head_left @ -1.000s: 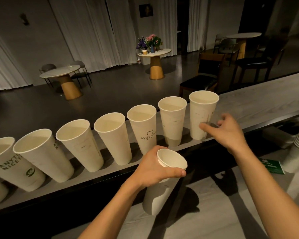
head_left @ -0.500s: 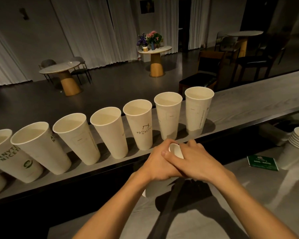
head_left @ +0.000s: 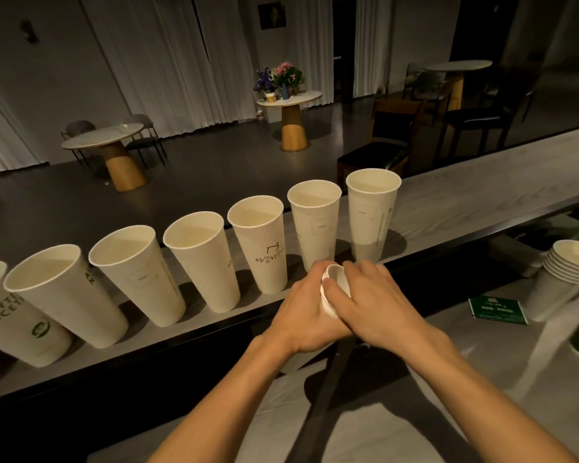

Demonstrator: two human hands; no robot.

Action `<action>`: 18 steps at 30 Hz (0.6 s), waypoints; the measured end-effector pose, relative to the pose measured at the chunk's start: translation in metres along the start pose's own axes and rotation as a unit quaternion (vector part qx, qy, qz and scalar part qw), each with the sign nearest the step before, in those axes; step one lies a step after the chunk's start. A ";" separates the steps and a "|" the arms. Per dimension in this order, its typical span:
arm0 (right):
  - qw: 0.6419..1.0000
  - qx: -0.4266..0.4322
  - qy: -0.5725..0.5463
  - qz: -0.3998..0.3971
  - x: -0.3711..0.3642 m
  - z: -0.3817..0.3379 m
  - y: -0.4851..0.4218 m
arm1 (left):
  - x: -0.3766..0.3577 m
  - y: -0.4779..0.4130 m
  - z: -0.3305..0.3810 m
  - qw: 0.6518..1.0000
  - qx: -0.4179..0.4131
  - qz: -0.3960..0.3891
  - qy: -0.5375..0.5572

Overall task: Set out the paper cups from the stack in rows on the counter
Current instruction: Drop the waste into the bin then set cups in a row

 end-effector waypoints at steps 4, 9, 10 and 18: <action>0.999 0.027 0.023 -0.013 0.002 0.005 -0.001 | 0.000 -0.007 0.003 0.999 -0.013 -0.025 -0.018; 0.995 0.080 0.041 -0.051 0.009 0.006 -0.001 | -0.007 -0.007 -0.012 0.997 0.021 -0.063 0.025; 0.994 0.092 0.030 -0.046 0.015 0.006 -0.001 | -0.009 -0.005 -0.015 0.996 0.028 -0.075 0.041; 0.899 0.113 -0.384 0.179 0.070 0.032 0.003 | -0.007 -0.002 -0.024 0.993 0.043 -0.080 0.079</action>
Point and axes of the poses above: each hand's wrist, its own y-axis away from the middle knuckle, its own x-axis out of the back of the hand, z = x × y, the point moved 7 cm from there along -y, towards the middle knuckle, and after that the axes turned 15 degrees about -y, right-handed, at the moved point
